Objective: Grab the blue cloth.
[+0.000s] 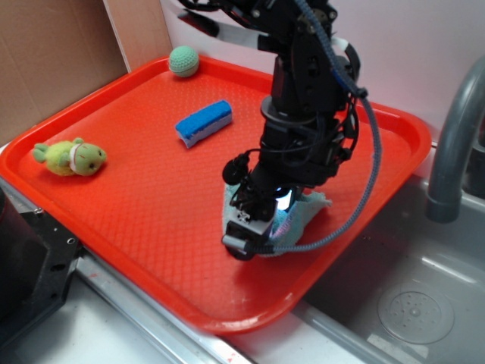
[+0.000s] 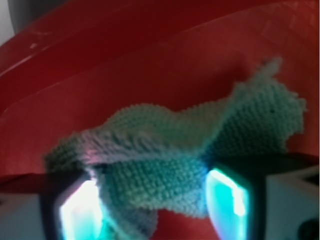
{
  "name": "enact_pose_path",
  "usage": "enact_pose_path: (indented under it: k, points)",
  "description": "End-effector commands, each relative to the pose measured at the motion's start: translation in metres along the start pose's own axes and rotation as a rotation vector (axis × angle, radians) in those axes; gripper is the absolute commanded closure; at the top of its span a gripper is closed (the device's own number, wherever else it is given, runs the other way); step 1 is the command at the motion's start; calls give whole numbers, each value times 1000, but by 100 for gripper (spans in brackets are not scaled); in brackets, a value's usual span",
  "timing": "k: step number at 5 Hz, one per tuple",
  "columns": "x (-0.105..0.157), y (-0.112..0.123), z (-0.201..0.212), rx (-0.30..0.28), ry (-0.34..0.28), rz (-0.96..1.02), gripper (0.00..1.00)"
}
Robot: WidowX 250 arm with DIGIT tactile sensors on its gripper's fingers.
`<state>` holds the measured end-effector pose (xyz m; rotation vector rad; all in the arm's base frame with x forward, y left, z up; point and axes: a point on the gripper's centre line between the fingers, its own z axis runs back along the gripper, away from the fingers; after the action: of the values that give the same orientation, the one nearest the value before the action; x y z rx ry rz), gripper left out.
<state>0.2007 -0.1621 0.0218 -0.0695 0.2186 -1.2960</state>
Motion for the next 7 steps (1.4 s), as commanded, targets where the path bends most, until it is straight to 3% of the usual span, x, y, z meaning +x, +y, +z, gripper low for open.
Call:
enact_pose_path:
  k: [1,2,3,4,5,7]
  points:
    - [-6,-13,-2,-3,-32,-22,100]
    - [-8,-18,5,14,-34,-11,100]
    - [-25,-27,41,80,-47,113,100]
    - [-57,-48,78,227,-146,366,100]
    - [-91,-68,117,251,-253,612,100]
    - [-133,-74,113,82,-334,1108,100]
